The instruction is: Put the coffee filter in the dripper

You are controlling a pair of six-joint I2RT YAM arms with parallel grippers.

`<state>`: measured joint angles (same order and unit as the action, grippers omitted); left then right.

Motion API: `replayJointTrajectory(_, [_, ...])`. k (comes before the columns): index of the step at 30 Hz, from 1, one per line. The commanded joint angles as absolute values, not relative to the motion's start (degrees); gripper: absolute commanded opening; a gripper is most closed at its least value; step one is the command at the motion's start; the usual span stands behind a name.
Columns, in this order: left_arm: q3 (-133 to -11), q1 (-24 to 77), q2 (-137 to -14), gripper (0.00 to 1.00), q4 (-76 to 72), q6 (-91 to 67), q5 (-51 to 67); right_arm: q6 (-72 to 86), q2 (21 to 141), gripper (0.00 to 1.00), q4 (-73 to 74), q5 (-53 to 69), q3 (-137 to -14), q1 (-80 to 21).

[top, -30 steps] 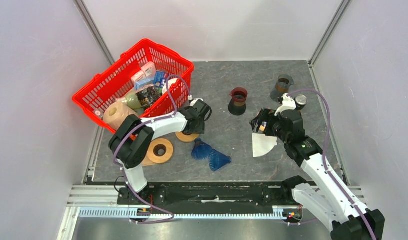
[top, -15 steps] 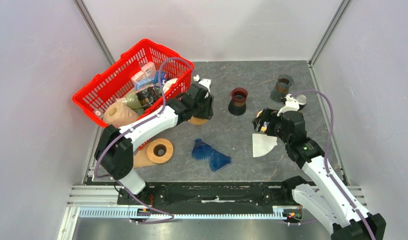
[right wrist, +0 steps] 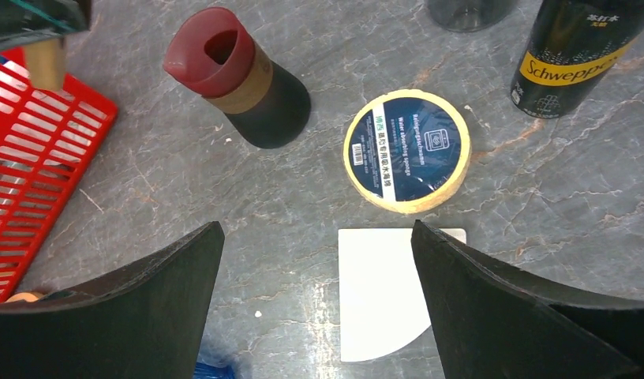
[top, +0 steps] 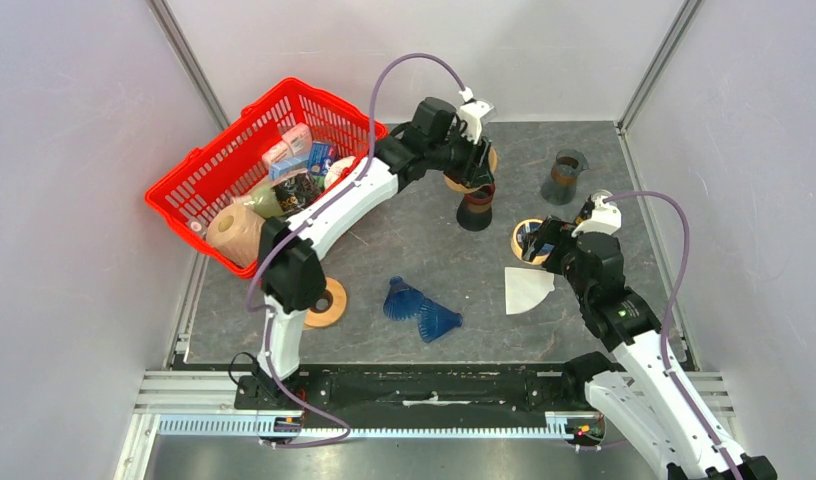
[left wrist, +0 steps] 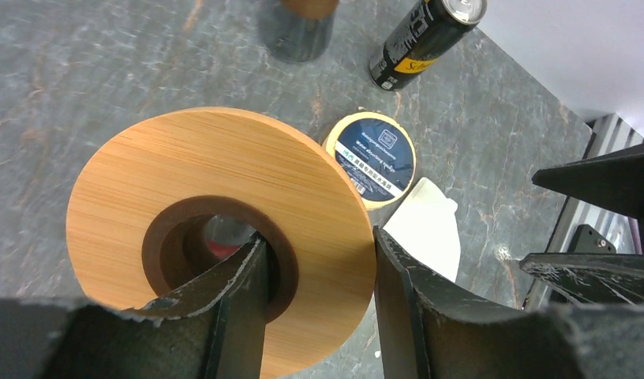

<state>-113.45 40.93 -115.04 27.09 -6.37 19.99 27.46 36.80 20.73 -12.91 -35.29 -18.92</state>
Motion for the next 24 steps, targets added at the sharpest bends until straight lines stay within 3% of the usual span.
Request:
replayJointTrajectory(1, [-122.4,41.1,-120.4,0.02,31.3,-1.0,28.0,27.8,36.3,0.97,21.0,-15.8,-35.1,-19.0])
replayJointTrajectory(7, [-126.8,41.1,-124.5,0.02,31.2,-1.5,32.0,27.7,36.2,0.97,21.1,-16.0,-35.0,-19.0])
replayJointTrajectory(24, [-133.5,43.0,-132.3,0.02,38.9,7.3,21.2,27.5,37.7,0.97,21.3,-16.5,-35.2,-18.9])
